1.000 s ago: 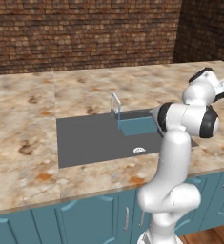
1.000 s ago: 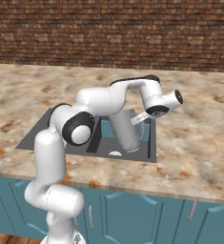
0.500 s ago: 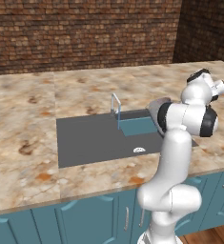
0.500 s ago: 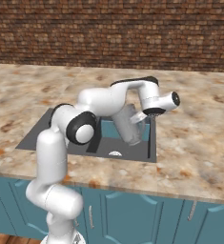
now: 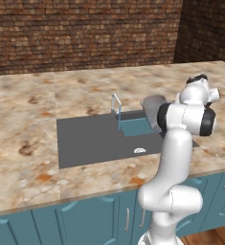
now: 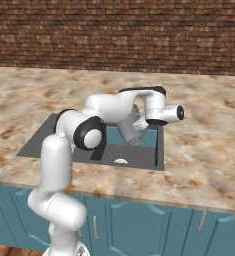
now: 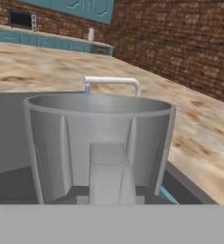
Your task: Turn on the sink faucet and place the jug under the water for a few seconds to fill it up.
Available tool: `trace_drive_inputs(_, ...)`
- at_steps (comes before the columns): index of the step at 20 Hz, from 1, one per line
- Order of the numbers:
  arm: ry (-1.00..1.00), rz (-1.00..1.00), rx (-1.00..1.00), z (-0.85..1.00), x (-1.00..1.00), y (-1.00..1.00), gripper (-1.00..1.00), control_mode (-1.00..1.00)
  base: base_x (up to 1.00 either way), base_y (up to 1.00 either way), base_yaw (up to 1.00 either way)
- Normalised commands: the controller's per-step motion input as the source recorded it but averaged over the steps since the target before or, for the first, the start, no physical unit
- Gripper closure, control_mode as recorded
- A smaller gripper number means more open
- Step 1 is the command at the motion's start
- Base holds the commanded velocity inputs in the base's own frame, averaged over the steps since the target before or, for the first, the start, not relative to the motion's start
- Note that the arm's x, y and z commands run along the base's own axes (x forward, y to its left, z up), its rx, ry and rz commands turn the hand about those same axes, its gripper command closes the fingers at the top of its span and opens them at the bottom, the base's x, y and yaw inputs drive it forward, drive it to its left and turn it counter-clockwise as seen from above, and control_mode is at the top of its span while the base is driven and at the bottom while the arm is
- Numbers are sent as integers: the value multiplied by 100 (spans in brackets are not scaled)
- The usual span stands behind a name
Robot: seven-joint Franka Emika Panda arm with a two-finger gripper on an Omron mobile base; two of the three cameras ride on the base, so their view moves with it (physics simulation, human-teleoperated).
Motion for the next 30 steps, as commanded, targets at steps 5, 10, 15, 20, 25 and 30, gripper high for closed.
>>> trace_drive_inputs(5,4,0,4,-9,7,33,100,-100,0,0,0)
trace_drive_inputs(10,13,0,0,-28,11,40,100,-100,0,0,0)
trace_drive_inputs(15,8,0,0,-17,25,30,100,-100,0,0,0)
trace_drive_inputs(20,0,0,0,-14,20,31,100,-100,0,0,0)
trace_drive_inputs(25,-5,3,-1,-3,0,36,100,-100,0,0,0)
trace_drive_inputs(30,-3,1,0,0,7,27,100,-100,0,0,0)
